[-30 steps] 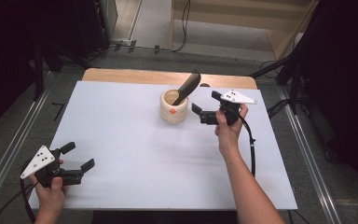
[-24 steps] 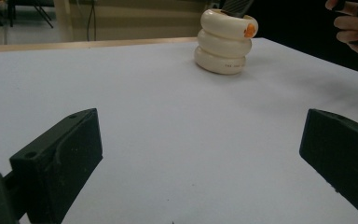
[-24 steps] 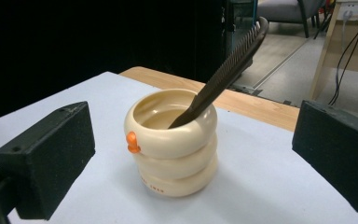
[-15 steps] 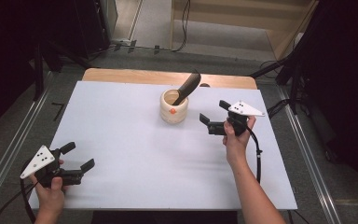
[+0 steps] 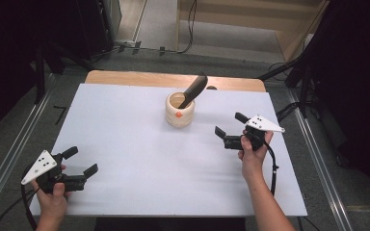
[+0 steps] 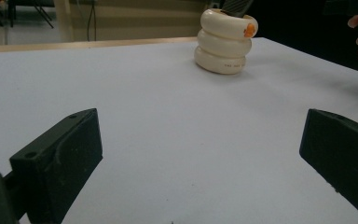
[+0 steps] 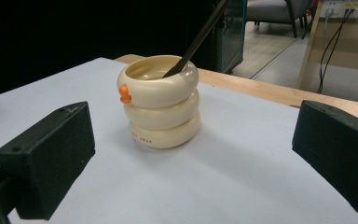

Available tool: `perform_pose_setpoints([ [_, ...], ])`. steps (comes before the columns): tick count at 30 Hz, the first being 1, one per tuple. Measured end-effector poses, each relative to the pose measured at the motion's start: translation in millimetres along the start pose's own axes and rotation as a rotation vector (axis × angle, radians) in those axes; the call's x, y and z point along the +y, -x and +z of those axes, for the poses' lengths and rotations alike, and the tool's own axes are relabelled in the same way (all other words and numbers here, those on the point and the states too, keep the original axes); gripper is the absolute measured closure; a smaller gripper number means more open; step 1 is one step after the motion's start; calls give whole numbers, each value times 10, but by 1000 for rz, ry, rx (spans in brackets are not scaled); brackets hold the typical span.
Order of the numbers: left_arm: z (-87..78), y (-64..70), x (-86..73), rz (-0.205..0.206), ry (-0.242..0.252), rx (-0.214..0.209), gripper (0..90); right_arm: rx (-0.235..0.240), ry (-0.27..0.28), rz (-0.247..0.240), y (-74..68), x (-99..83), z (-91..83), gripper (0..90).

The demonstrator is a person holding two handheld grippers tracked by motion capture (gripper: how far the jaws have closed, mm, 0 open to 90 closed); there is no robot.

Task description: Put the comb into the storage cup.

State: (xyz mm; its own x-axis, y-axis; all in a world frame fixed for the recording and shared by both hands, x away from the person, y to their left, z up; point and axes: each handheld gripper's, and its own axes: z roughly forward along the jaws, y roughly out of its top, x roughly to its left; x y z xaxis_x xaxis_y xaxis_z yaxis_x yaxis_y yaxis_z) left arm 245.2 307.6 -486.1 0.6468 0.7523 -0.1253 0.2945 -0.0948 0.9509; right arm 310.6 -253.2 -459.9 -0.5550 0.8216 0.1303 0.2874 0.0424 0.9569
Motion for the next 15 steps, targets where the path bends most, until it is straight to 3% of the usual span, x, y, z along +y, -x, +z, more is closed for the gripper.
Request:
perform_pose_setpoints([
  [15,-3,-2,1,5,-3,1,0,-15,10,10,59,-192,-295,0],
])
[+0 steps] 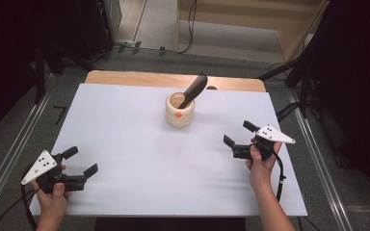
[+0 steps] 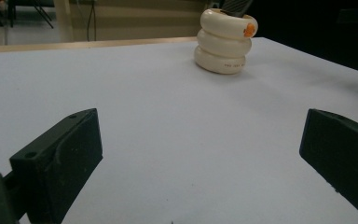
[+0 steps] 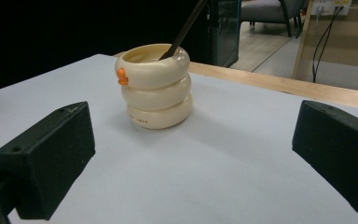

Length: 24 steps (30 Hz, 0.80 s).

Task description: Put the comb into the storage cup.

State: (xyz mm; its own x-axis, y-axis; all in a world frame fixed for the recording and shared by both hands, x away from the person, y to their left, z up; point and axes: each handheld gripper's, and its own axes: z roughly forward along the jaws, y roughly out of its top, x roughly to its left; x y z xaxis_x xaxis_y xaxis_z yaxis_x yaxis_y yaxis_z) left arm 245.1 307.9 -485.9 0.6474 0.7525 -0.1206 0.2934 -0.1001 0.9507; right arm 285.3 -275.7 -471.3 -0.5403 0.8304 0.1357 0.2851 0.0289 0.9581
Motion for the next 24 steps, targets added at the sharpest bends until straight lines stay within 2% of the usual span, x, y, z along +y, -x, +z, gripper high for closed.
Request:
perform_pose_setpoints([
  [24,0,4,1,4,-2,5,0,-51,-21,23,130,-296,-497,0],
])
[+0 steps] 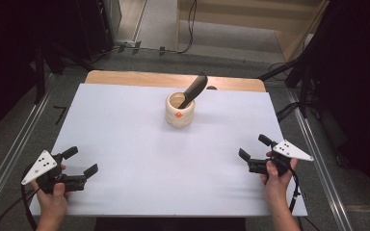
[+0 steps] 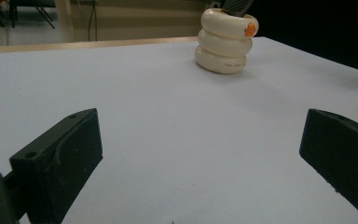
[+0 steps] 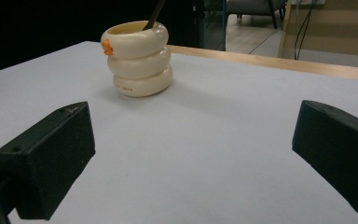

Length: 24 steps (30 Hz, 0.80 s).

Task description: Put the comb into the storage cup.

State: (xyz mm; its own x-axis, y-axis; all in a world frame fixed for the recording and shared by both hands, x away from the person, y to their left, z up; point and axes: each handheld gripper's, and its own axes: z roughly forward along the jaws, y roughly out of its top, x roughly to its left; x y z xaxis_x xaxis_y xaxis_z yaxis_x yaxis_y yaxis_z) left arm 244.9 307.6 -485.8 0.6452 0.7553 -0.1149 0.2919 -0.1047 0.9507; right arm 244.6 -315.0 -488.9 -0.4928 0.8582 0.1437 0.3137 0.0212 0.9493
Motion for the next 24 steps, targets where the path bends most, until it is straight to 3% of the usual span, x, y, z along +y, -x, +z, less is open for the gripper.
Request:
perform_pose_setpoints([
  [24,-1,1,-1,3,1,1,0,-44,-16,1,133,-209,-371,0],
])
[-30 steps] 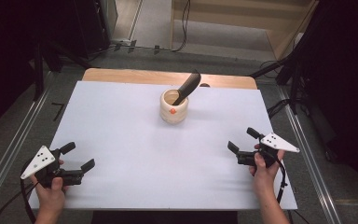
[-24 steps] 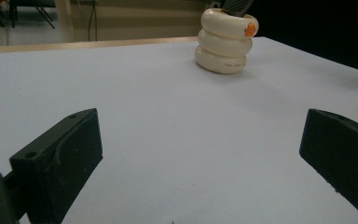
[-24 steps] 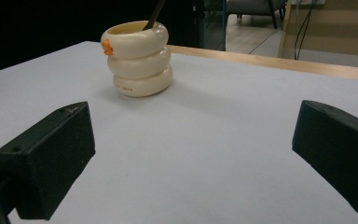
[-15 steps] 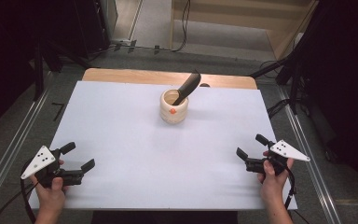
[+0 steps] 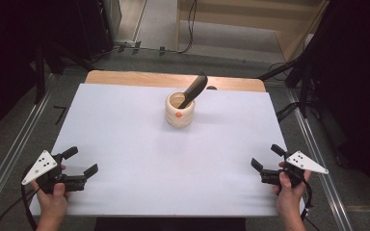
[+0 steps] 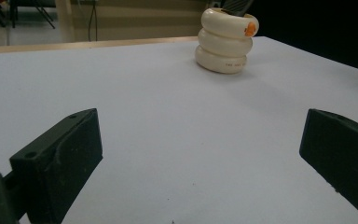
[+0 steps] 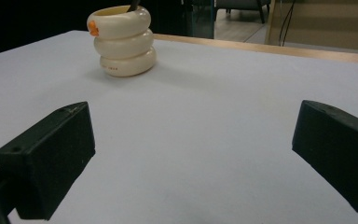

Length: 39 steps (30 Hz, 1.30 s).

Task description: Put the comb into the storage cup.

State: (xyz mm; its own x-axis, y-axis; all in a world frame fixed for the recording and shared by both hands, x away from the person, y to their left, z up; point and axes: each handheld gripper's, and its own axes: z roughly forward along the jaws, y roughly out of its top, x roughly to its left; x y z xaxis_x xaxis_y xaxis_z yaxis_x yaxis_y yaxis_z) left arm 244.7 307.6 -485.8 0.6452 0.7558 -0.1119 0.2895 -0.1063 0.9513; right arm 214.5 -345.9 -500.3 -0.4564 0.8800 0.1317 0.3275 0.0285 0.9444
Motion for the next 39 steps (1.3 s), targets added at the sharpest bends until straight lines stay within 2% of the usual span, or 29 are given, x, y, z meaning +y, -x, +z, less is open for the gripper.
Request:
perform_pose_setpoints([
  [24,-12,-3,0,1,4,0,0,-35,5,17,166,-193,-387,0],
  [30,-14,-1,0,-1,6,0,0,-38,14,20,208,-219,-440,0],
  [33,-16,-1,0,0,6,0,0,-38,18,38,225,-248,-463,0],
  [39,-11,11,-2,10,5,-1,0,-31,27,36,252,-287,-491,0],
])
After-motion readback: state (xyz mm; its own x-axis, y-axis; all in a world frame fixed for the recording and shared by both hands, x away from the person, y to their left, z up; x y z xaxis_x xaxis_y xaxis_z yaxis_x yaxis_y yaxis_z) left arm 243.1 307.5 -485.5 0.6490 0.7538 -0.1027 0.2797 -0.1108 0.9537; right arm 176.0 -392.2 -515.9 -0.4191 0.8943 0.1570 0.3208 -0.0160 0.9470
